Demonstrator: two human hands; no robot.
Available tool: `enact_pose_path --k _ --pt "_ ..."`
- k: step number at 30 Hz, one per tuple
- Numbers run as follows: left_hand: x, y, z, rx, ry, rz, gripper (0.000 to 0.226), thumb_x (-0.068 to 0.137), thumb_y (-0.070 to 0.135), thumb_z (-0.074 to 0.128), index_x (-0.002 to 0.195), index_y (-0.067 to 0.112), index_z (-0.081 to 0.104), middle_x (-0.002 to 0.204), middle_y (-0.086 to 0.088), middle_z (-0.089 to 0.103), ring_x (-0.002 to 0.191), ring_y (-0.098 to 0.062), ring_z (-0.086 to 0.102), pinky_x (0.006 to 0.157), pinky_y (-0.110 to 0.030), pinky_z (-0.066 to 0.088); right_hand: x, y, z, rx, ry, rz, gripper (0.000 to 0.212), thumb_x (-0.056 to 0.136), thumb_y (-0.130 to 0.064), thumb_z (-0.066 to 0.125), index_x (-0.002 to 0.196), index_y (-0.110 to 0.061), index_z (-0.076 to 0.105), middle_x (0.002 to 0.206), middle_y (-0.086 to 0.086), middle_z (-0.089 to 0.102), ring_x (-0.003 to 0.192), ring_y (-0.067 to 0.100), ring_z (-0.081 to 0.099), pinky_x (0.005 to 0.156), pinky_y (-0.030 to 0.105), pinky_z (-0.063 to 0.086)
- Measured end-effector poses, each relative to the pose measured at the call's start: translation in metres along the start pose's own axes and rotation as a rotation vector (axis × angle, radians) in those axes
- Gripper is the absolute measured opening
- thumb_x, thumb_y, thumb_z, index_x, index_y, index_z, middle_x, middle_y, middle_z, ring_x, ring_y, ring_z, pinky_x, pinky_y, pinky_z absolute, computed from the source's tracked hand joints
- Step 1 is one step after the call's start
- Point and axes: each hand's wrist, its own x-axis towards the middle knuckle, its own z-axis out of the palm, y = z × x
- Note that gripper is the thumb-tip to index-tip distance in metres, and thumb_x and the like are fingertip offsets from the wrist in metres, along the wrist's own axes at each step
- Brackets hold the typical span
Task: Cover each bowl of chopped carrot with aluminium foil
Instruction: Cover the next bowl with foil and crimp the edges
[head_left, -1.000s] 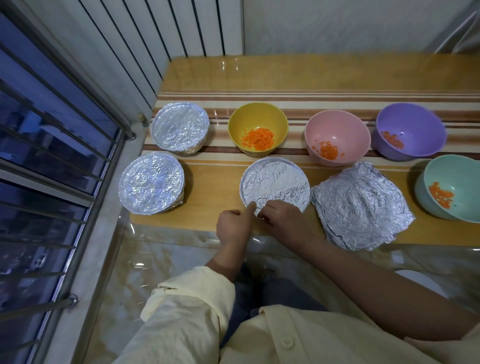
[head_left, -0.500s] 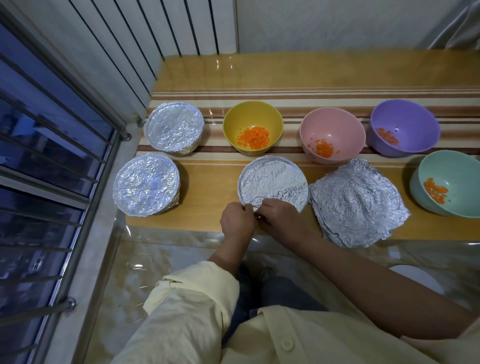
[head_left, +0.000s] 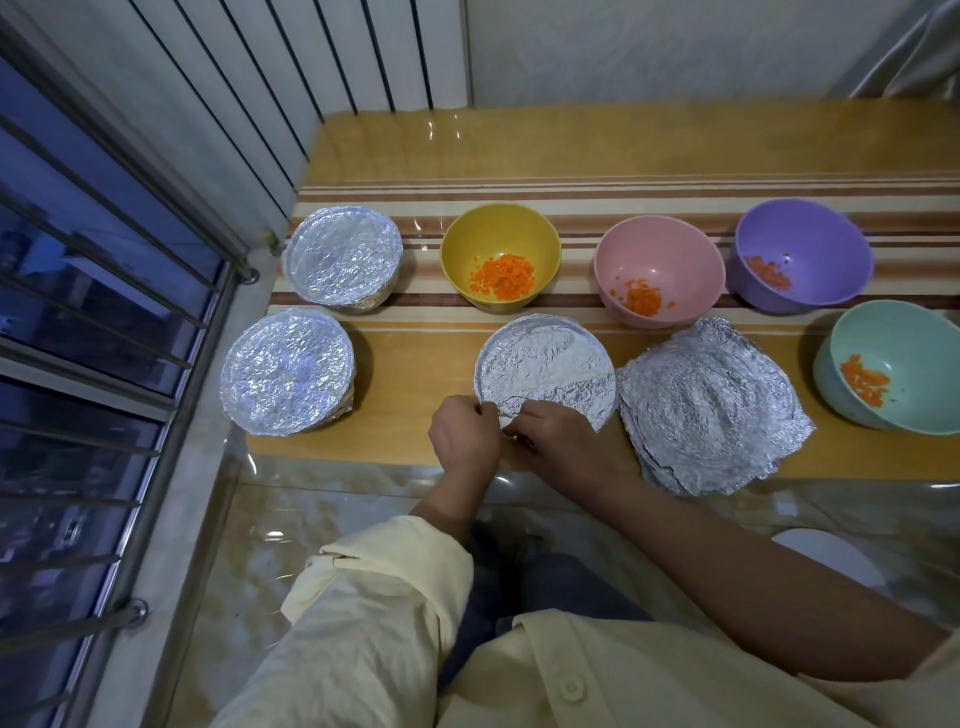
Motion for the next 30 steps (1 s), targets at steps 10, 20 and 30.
enact_pose_path --k 10,20,30 --pt "0.004 -0.002 -0.003 -0.037 0.054 0.059 0.027 0.091 0.015 0.056 0.069 0.003 0.065 0.064 -0.014 0.057 0.068 -0.034 0.050 0.051 -0.031 0.028 0.002 -0.002 0.001 -0.019 0.057 0.007 0.022 0.080 -0.019 0.052 0.071 -0.009 0.070 0.064 0.006 0.057 0.056 0.026 0.058 0.041 0.030 0.044" --pt "-0.006 -0.011 0.006 -0.242 0.044 -0.127 0.026 0.083 0.024 0.067 0.064 0.007 0.074 0.067 -0.014 0.071 0.071 -0.034 0.067 0.066 -0.033 0.052 0.004 -0.006 0.003 -0.029 0.030 0.024 0.008 0.069 -0.006 0.075 0.074 -0.008 0.068 0.067 0.006 0.056 0.058 0.027 0.057 0.043 0.029 0.042" --pt "0.002 -0.007 0.000 -0.196 0.079 -0.082 0.026 0.082 0.021 0.067 0.064 0.003 0.074 0.073 -0.018 0.071 0.068 -0.035 0.065 0.058 -0.028 0.045 -0.007 0.001 -0.012 -0.146 -0.007 0.013 0.021 0.063 -0.001 0.080 0.066 -0.009 0.061 0.065 0.006 0.057 0.059 0.024 0.056 0.047 0.028 0.038"
